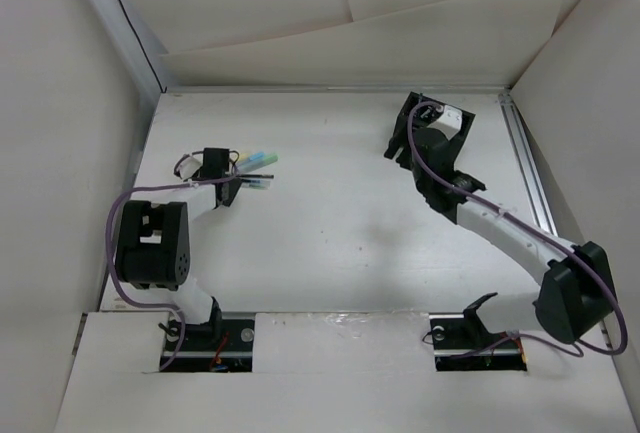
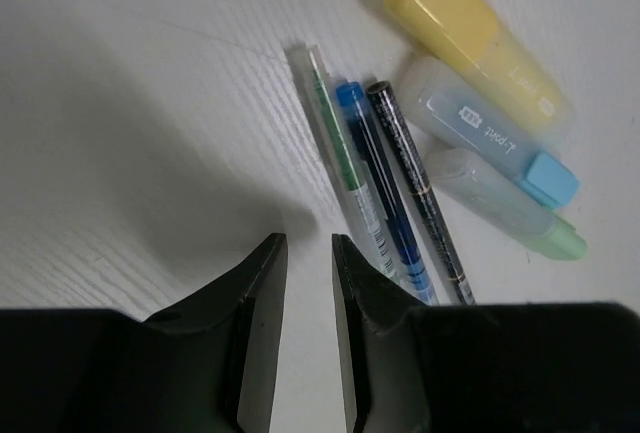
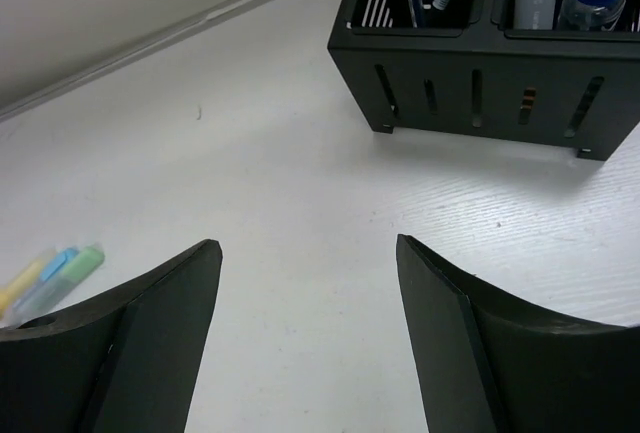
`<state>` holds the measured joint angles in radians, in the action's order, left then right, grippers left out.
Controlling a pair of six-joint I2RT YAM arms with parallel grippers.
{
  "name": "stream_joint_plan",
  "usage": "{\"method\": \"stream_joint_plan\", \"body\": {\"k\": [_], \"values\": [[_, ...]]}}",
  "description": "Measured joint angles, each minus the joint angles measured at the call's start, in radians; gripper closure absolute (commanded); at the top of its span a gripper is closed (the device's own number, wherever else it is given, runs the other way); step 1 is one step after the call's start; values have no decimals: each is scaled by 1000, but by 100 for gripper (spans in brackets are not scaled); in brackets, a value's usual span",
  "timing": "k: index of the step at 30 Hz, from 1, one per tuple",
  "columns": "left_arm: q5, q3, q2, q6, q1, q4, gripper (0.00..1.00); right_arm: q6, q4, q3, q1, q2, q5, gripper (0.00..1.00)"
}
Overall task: Sort the stationery into containers
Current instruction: Pick up the pen from the center of the board.
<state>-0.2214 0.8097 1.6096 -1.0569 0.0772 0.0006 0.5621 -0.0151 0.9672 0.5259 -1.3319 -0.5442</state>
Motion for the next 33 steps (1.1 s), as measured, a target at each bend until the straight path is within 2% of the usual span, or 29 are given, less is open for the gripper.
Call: {"method": "stream_joint_plan", "body": {"k": [7, 24, 27, 33], "values": [[-4, 18, 24, -39, -9, -4, 78, -1, 31, -17, 27, 50, 32, 23], [-22, 87, 90, -75, -9, -2, 77, -17, 46, -19, 132, -25, 58, 25], [-23, 114, 112, -79, -9, -7, 78, -17, 47, -19, 137, -25, 58, 25], [-24, 126, 121, -79, -9, -24, 92, -19, 47, -19, 149, -25, 58, 25]]}}
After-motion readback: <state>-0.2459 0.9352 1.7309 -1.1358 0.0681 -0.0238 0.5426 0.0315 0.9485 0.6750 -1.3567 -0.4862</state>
